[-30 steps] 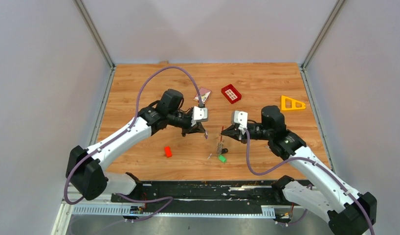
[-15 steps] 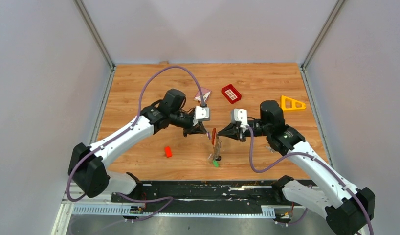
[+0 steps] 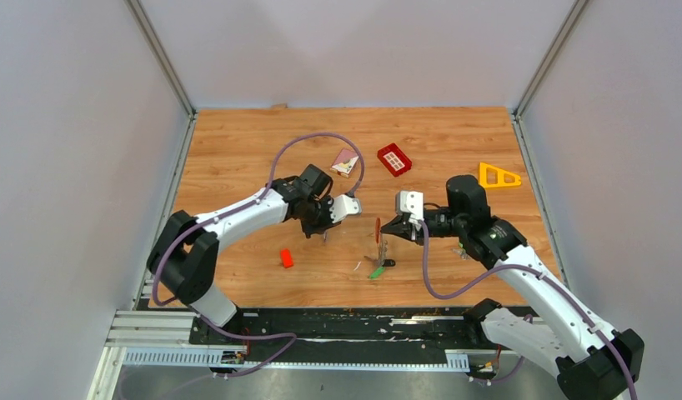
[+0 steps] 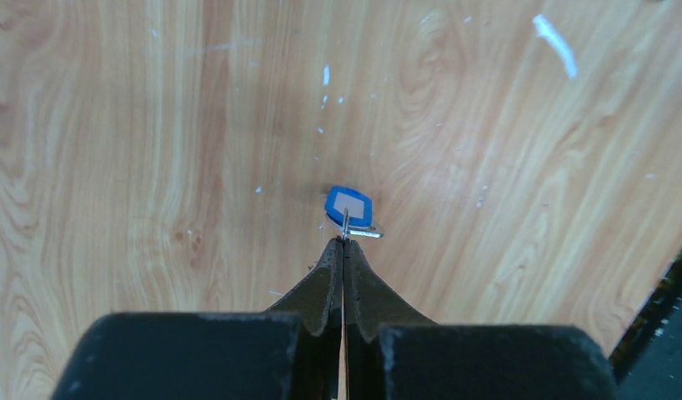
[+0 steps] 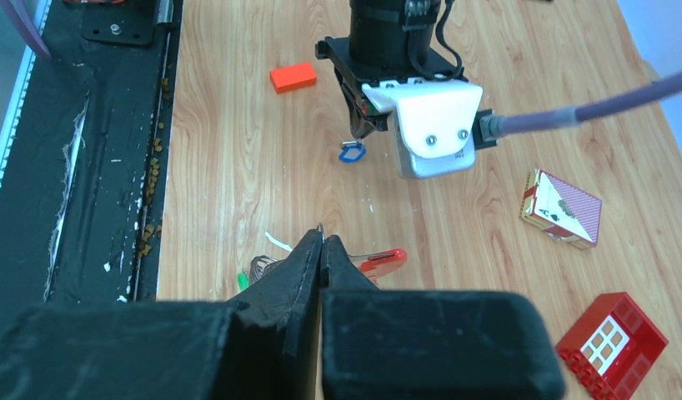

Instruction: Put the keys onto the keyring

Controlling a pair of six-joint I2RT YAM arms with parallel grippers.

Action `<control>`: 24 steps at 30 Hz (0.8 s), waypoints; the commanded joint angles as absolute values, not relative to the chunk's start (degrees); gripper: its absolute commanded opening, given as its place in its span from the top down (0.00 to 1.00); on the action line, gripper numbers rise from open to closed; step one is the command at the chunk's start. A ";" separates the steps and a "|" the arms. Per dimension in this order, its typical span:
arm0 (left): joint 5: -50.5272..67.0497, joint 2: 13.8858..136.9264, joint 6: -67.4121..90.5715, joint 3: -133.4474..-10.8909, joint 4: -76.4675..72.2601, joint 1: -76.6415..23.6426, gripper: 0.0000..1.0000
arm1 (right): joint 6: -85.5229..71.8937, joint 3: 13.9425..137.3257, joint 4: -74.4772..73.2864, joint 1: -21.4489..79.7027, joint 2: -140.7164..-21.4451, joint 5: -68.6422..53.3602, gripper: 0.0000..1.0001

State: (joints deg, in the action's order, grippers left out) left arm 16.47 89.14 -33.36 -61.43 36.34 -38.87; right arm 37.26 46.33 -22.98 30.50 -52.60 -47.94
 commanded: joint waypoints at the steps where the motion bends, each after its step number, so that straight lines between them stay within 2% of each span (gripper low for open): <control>1: 11.45 94.61 -31.48 -62.58 34.82 -38.98 1.00 | 39.78 46.21 -24.50 29.87 -51.07 -48.33 1.00; 5: 14.65 99.58 -30.54 -64.28 33.71 -38.98 0.98 | 39.72 45.78 -24.72 29.54 -51.29 -49.75 1.00; 9: 18.12 100.48 -31.05 -64.66 32.73 -38.94 0.87 | 39.73 45.88 -24.79 29.52 -51.63 -50.30 1.00; 13: 20.12 94.58 -33.50 -62.89 29.83 -38.85 0.75 | 39.17 45.70 -24.21 29.42 -51.61 -50.61 1.00; 16: 21.71 88.03 -35.05 -60.64 26.46 -38.86 0.58 | 37.78 45.70 -23.01 29.44 -51.99 -50.86 1.00; 19: 23.65 82.00 -36.26 -59.30 24.45 -38.86 0.30 | 36.04 46.04 -21.73 29.43 -52.35 -51.59 1.00; 20: 24.20 80.30 -36.51 -59.15 24.10 -38.85 0.24 | 35.64 46.13 -21.38 29.41 -52.38 -51.85 1.00; 21: 24.98 78.66 -36.59 -59.15 23.92 -38.85 0.20 | 35.27 46.14 -21.02 29.44 -52.49 -52.04 1.00; 24: 31.25 74.58 -34.97 -57.84 20.44 -38.85 0.18 | 33.59 46.23 -19.18 29.36 -52.75 -52.69 1.00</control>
